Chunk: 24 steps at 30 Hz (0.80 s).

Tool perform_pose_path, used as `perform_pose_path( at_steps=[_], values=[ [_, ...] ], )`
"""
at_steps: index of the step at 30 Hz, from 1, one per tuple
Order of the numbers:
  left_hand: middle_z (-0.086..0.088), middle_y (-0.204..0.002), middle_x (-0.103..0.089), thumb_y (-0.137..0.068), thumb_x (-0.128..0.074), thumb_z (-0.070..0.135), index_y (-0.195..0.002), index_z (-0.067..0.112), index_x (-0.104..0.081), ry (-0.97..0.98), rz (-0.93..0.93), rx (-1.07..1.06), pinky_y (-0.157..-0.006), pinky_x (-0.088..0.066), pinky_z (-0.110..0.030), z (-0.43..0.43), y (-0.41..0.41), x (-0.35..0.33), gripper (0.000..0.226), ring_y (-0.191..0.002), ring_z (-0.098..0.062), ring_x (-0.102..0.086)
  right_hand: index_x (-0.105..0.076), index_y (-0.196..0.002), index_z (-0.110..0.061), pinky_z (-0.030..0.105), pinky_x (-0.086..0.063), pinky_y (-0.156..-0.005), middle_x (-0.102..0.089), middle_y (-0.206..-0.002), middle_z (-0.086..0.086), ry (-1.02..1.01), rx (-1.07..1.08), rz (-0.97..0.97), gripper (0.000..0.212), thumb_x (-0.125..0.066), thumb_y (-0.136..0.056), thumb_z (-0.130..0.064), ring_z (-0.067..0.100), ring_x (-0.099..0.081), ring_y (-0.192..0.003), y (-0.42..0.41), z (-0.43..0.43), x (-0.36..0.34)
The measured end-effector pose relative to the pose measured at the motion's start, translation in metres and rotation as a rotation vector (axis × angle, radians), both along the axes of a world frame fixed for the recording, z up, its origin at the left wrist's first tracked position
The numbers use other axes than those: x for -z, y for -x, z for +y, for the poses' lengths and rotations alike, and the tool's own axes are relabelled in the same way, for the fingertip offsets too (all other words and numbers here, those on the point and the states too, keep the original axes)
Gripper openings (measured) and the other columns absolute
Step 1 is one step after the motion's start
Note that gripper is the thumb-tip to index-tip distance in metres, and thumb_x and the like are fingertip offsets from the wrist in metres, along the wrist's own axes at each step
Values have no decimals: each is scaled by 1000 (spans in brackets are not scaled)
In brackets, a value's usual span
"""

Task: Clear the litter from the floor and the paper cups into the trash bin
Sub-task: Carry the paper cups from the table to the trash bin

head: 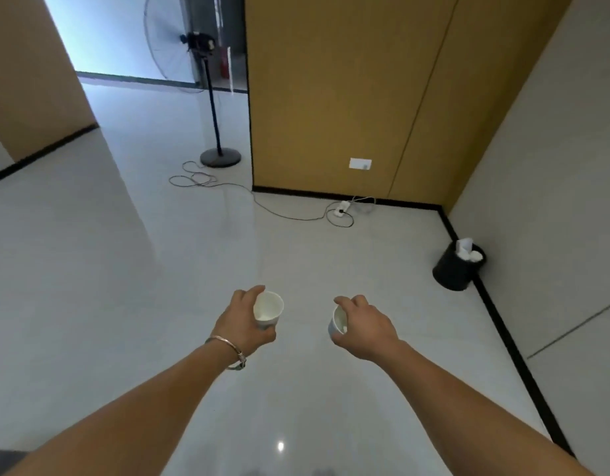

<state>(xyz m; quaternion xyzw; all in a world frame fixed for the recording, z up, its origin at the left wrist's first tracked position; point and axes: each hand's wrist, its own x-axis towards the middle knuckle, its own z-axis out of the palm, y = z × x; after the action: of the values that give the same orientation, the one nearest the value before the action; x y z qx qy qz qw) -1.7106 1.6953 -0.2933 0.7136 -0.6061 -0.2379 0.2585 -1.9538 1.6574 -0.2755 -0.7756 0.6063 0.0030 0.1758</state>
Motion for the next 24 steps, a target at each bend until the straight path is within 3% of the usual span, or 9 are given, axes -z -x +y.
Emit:
perform_pose_path(
  at_steps=[12, 16, 24],
  values=[
    [0, -128, -42, -64, -76, 31, -135, 24, -34, 18, -42, 434, -79, -50, -32, -214, 163, 3, 82, -98, -24, -55, -26, -148, -34, 35, -46, -92, -37, -138, 1, -25, 387, 6, 72, -61, -85, -42, 26, -48, -119, 151, -116, 9],
    [4, -122, -38, -65, -71, 33, -141, 36, -23, 33, -76, 610, -71, -49, -28, -286, 210, -1, 90, -88, -21, -53, -25, -149, -33, 35, -46, -92, -36, -139, 1, -46, 507, 31, 73, -61, -85, -42, 25, -48, -119, 190, -158, 3],
    [4, -126, -37, -68, -68, 35, -141, 33, -31, 15, -103, 860, -82, -50, -30, -386, 323, 9, 82, -99, -21, -55, -25, -149, -34, 34, -46, -91, -37, -138, -1, -50, 674, 14, 73, -59, -84, -42, 23, -47, -120, 269, -219, 13]
  ],
)
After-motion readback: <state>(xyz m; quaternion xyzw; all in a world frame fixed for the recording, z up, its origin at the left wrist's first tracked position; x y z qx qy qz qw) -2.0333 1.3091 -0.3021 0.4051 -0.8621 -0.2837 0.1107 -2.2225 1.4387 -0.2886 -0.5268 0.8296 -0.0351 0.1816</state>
